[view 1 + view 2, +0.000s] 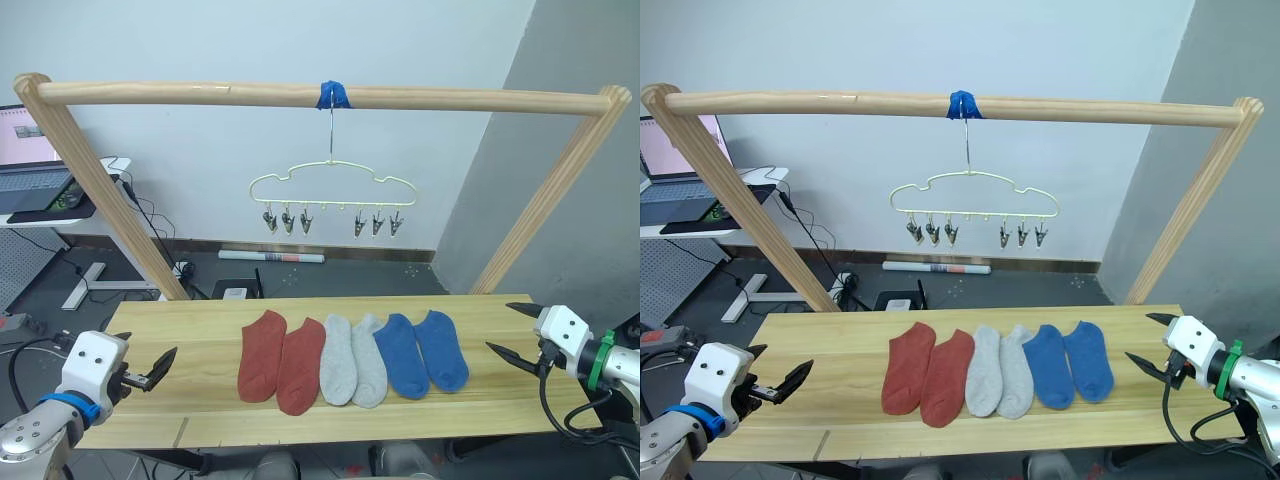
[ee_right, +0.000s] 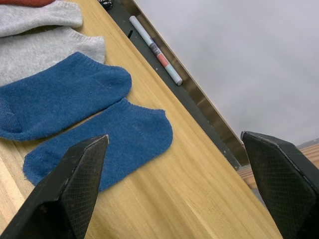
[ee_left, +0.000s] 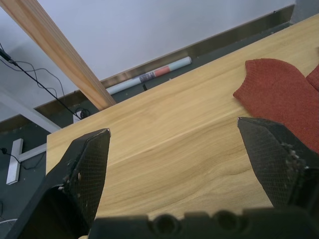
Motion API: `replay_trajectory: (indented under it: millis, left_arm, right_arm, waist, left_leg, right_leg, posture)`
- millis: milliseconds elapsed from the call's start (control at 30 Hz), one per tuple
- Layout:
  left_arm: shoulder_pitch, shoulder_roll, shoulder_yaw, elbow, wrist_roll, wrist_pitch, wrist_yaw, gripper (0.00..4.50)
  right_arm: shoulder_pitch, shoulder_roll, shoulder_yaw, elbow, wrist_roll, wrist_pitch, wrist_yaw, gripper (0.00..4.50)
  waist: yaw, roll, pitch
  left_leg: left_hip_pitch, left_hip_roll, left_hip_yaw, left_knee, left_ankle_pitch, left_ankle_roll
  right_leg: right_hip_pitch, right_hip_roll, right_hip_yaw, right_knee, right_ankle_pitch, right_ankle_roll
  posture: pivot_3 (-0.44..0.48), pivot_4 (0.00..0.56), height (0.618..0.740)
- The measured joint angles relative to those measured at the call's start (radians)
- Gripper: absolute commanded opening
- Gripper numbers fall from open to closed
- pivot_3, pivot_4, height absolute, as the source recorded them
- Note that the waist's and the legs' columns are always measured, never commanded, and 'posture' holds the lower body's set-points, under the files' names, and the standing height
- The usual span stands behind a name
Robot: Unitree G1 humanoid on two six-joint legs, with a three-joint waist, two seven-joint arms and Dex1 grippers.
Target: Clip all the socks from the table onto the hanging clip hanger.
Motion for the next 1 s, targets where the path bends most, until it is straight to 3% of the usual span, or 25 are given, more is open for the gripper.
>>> replay_trajectory:
  millis: [1000]
  left_arm:
    - [-0.068,-0.016,0.049,0.113,-0.058,-0.149,-0.051,4.5]
  right_arm:
    - [0.049,0.0,-0.018,-0.075,0.0,0.036,-0.019,4.47]
  waist:
    - [0.0,-0.001,-0.002]
  left_leg:
    - [0.001,0.0,0.001,0.0,0.0,0.0]
  right_leg:
    - [0.0,0.0,0.001,0.001,0.0,0.0]
  posture:
    - [-0.045,0.032,0.733]
